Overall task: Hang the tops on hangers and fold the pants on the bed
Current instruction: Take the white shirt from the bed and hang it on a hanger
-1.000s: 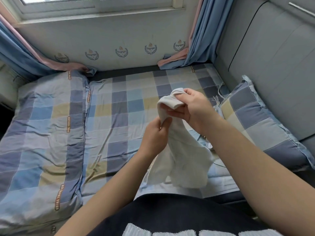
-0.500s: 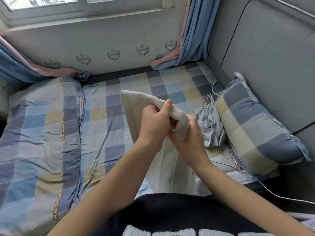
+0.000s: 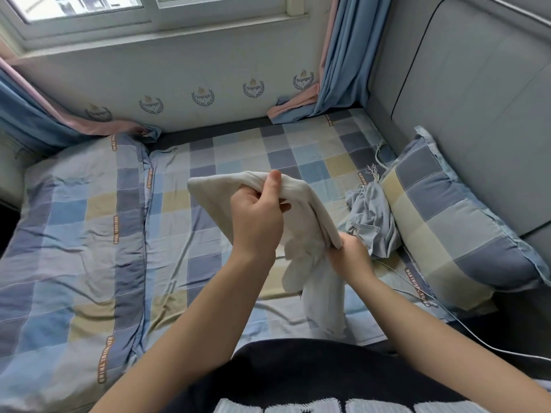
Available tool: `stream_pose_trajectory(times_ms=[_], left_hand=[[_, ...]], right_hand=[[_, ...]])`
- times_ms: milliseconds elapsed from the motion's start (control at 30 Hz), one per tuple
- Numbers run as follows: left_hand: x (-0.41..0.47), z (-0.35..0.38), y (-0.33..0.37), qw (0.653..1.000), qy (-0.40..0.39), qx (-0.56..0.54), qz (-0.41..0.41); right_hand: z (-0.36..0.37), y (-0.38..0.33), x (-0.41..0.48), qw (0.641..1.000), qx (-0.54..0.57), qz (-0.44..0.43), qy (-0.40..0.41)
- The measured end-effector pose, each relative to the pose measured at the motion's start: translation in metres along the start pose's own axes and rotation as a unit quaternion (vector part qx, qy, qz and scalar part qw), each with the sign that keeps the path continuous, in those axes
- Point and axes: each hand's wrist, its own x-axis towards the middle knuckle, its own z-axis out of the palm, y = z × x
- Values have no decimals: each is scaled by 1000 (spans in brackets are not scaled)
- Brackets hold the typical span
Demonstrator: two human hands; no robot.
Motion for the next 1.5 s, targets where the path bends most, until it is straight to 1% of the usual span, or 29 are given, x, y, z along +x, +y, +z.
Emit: stream_pose_trajectory(times_ms=[33, 100, 133, 200, 233, 300, 367, 400, 433, 467, 533, 567, 633, 700, 767, 833, 867, 900, 933, 1000, 1033, 1100, 1133, 1167, 1267, 1333, 1367, 1433, 1500], left_hand=[[4, -2, 0, 1000, 6, -4, 3], [17, -7, -1, 1000, 2, -8, -6], [26, -10, -3, 1000, -21, 3, -18], [42, -18, -7, 989, -104, 86, -53], [48, -22, -12, 976, -151, 142, -68], [48, -26, -24, 937, -240, 231, -106], [31, -27, -45, 900, -315, 270, -135], [19, -26, -58, 889, -333, 281, -138], [7, -24, -69, 888, -337, 286, -132], [-4, -21, -78, 895, -323, 282, -121], [-14, -15, -92, 923, -262, 267, -93], [-13, -13, -94, 931, -231, 274, -71], [-5, -16, -96, 938, -171, 303, -18], [2, -21, -94, 946, -128, 298, 12], [7, -26, -91, 953, -110, 281, 41], [12, -28, -89, 956, -115, 262, 64], [15, -29, -87, 959, -126, 243, 69], [17, -31, -83, 962, -139, 226, 70], [20, -33, -78, 964, -150, 210, 69], [25, -37, -67, 969, -167, 175, 45], [27, -40, -62, 974, -171, 149, 21], [30, -44, -53, 978, -185, 84, -45], [32, -46, -48, 975, -197, 57, -80], [34, -47, -44, 971, -209, 45, -108], [39, -56, -37, 961, -217, 47, -162], [41, -60, -38, 967, -172, 74, -175], [42, -61, -41, 971, -142, 92, -168], [39, -61, -45, 977, -103, 143, -118], [31, -62, -50, 976, -113, 184, -25]], right_hand=[[-3, 6, 1, 1000, -3, 9, -15], [-9, 8, 4, 999, 8, -2, -36], [-12, 5, 5, 999, 22, -20, -41], [-17, -8, 7, 995, 83, -53, -31], [-20, -17, 8, 990, 124, -62, -20], [-26, -38, 10, 976, 206, -69, -3], [-33, -58, 10, 956, 286, -62, 3], [-37, -67, 9, 945, 321, -59, 2], [-41, -75, 7, 935, 350, -56, -3], [-44, -82, 5, 925, 377, -53, -10], [-49, -93, 1, 907, 418, -46, -22], [-50, -96, 0, 900, 434, -43, -24], [-52, -100, 0, 882, 470, -29, -17], [-55, -98, 3, 861, 509, -1, -3], [-59, -89, 8, 835, 549, 33, 8], [-59, -77, 11, 824, 565, 53, 14], [-59, -69, 11, 830, 555, 49, 13], [-59, -62, 10, 849, 528, 31, 10], [-60, -54, 8, 875, 485, 1, 1], [-62, -44, 3, 923, 370, -86, -60], [-62, -42, -1, 936, 308, -127, -112], [-57, -45, -9, 944, 187, -177, -207], [-53, -47, -11, 943, 148, -190, -231], [-47, -49, -12, 943, 125, -200, -237], [-36, -57, -11, 949, 117, -220, -196], [-35, -62, -10, 950, 139, -225, -163], [-35, -64, -10, 950, 152, -231, -146], [-35, -67, -10, 948, 194, -224, -112], [-36, -69, -11, 947, 252, -183, -83]])
